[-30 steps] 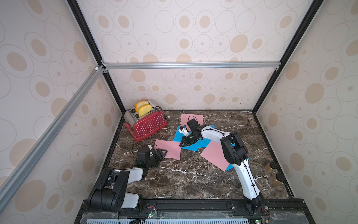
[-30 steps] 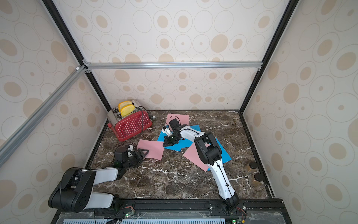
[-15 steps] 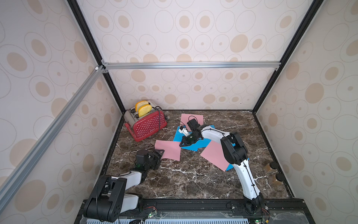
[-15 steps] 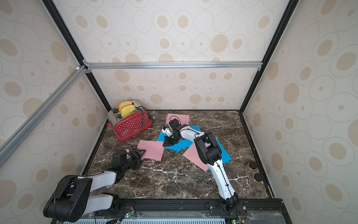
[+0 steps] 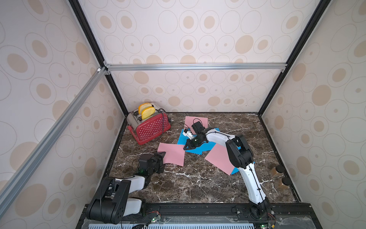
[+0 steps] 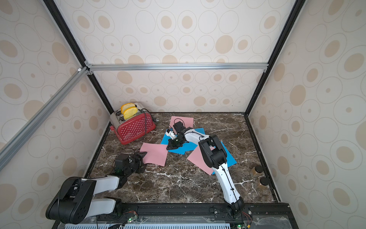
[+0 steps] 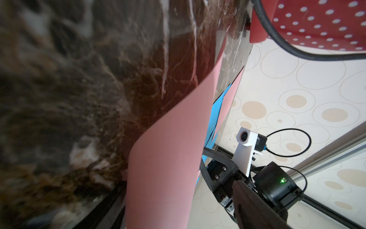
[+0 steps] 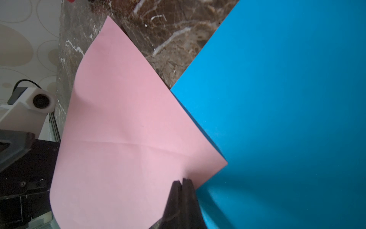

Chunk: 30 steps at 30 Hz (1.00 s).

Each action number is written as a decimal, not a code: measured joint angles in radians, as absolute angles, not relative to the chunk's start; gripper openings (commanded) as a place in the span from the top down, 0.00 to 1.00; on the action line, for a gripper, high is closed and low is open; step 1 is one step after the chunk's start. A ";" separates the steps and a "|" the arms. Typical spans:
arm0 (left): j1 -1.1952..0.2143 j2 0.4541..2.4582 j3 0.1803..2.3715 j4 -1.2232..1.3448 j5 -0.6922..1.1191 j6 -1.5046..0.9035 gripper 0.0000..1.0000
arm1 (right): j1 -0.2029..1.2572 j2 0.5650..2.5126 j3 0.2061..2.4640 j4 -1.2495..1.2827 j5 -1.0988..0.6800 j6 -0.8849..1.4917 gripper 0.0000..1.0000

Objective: Sort the scattered colored papers by color
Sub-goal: Pick up the colored paper from the center of the board.

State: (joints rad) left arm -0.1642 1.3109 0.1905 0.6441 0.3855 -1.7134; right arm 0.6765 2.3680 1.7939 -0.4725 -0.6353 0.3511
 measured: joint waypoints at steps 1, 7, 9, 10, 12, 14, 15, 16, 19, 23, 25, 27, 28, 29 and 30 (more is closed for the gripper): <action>-0.165 1.305 0.191 0.637 0.382 -1.728 0.16 | 0.677 2.368 1.794 -0.472 -0.636 0.351 1.00; -0.174 1.148 0.207 0.394 0.361 -1.783 0.16 | 0.675 2.368 1.794 -0.471 -0.639 0.351 1.00; -0.175 1.102 0.224 0.303 0.339 -1.761 0.15 | 0.675 2.368 1.794 -0.471 -0.639 0.351 1.00; -0.175 1.095 0.227 0.283 0.328 -1.745 0.15 | 0.675 2.368 1.794 -0.471 -0.640 0.351 1.00; -0.173 1.114 0.226 0.270 0.311 -1.702 0.14 | 0.675 2.368 1.792 -0.469 -0.643 0.351 1.00; -0.175 1.171 0.234 0.310 0.313 -1.650 0.14 | 0.672 2.367 1.786 -0.463 -0.647 0.352 1.00; -0.175 1.204 0.241 0.343 0.321 -1.629 0.14 | 0.671 2.366 1.782 -0.459 -0.650 0.352 1.00; -0.175 1.243 0.255 0.374 0.329 -1.605 0.14 | 0.670 2.366 1.779 -0.455 -0.652 0.352 1.00; -0.175 1.346 0.302 0.448 0.355 -1.544 0.18 | 0.668 2.365 1.777 -0.451 -0.657 0.354 1.00; -0.175 1.387 0.324 0.464 0.360 -1.485 0.33 | 0.667 2.365 1.776 -0.450 -0.658 0.358 1.00; -0.175 1.384 0.326 0.443 0.356 -1.462 0.50 | 0.665 2.365 1.776 -0.450 -0.659 0.358 1.00; -0.175 1.372 0.325 0.399 0.344 -1.437 0.68 | 0.663 2.365 1.776 -0.450 -0.659 0.359 1.00; -0.175 1.362 0.320 0.374 0.340 -1.427 0.74 | 0.661 2.365 1.776 -0.450 -0.661 0.359 1.00; -0.175 1.349 0.318 0.340 0.329 -1.415 0.79 | 0.660 2.365 1.776 -0.450 -0.661 0.359 1.00; -0.175 1.335 0.318 0.308 0.326 -1.401 0.83 | 0.658 2.365 1.776 -0.450 -0.662 0.359 1.00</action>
